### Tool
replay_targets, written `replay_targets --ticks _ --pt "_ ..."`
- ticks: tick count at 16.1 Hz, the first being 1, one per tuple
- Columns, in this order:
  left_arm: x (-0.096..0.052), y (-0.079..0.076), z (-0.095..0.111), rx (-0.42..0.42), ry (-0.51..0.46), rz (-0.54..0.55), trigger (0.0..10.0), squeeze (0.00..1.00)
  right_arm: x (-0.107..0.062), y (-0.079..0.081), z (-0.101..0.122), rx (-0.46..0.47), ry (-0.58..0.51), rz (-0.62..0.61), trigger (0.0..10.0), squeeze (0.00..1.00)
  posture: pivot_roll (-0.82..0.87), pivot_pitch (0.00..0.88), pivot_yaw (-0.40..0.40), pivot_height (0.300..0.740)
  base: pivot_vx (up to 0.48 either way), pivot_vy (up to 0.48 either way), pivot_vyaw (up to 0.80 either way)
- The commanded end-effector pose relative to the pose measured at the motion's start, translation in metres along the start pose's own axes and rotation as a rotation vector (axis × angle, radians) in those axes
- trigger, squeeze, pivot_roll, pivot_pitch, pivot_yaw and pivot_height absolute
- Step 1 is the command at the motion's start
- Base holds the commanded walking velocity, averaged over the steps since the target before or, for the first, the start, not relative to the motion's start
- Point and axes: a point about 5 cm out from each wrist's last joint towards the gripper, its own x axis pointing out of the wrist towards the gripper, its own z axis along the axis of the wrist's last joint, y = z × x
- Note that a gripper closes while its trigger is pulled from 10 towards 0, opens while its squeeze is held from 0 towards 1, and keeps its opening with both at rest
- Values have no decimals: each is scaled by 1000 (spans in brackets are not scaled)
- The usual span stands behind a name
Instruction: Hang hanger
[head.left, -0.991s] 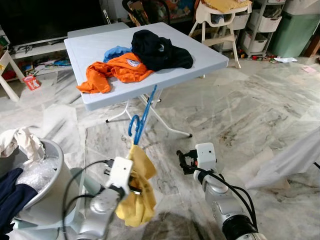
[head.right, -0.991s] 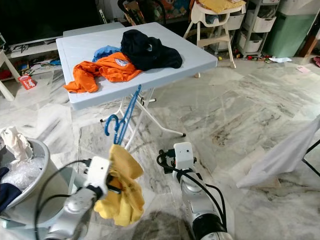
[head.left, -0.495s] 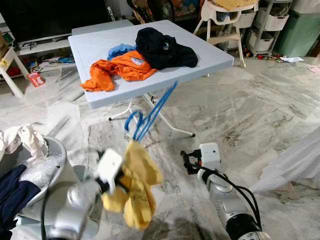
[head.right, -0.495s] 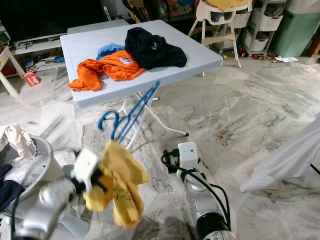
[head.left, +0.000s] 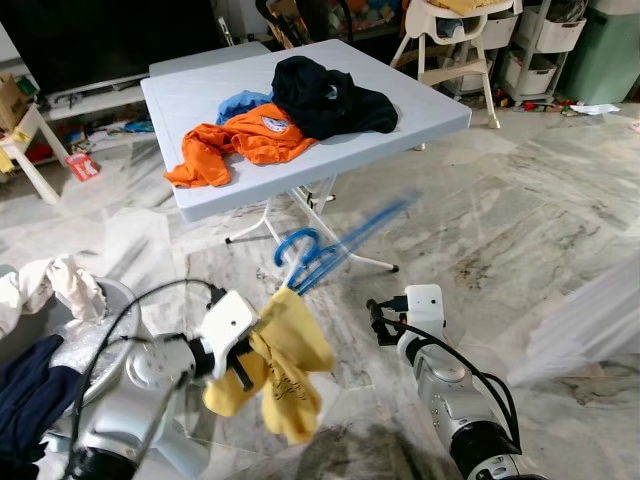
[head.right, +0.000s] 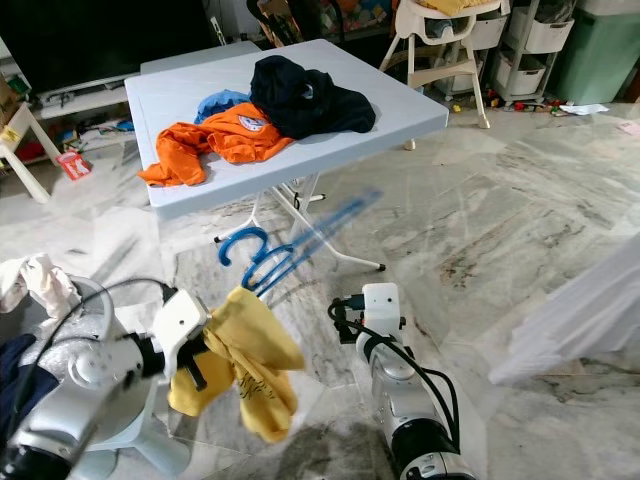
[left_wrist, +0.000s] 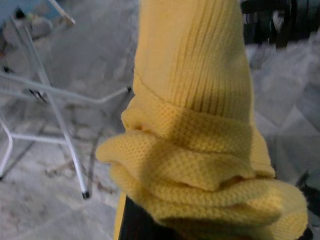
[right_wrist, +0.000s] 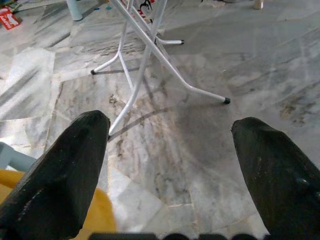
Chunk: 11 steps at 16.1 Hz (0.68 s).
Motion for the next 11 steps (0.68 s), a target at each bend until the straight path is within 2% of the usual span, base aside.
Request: replay_targets --ticks 1,2,3,4,5,6,7,9,11 --pt "-5 13 23 36 -74 24 10000 0 2 2 1 9 12 19 10000 0 -38 0 91 740 0 0 0" --pt "-7 27 47 11 -161 40 10000 0 3 4 -4 -18 78 112 10000 0 -37 0 90 740 0 0 0" --pt "-8 31 61 25 -197 31 10000 0 2 5 -7 -50 112 175 10000 0 -36 0 83 740 0 0 0" --pt "-9 33 73 67 -231 25 10000 0 2 6 -9 -83 153 246 10000 0 -35 0 78 740 0 0 0" --pt "-11 33 83 148 -242 17 10000 0 1 4 -8 -119 176 308 10000 0 -33 0 68 740 0 0 0" --pt "-11 33 83 161 -241 15 10000 0 1 4 -8 -119 178 316 10000 0 -33 0 68 740 0 0 0" --pt "-12 32 85 211 -246 22 10000 0 1 6 -6 -119 170 361 10000 0 -29 0 64 740 0 0 0" --pt "-11 29 82 191 -250 52 10000 0 0 12 2 -92 143 476 10000 0 -23 7 53 740 0 0 0" --pt "-6 29 76 214 -242 120 10000 0 -2 18 2 -77 140 549 10000 0 -22 13 49 740 0 0 0"
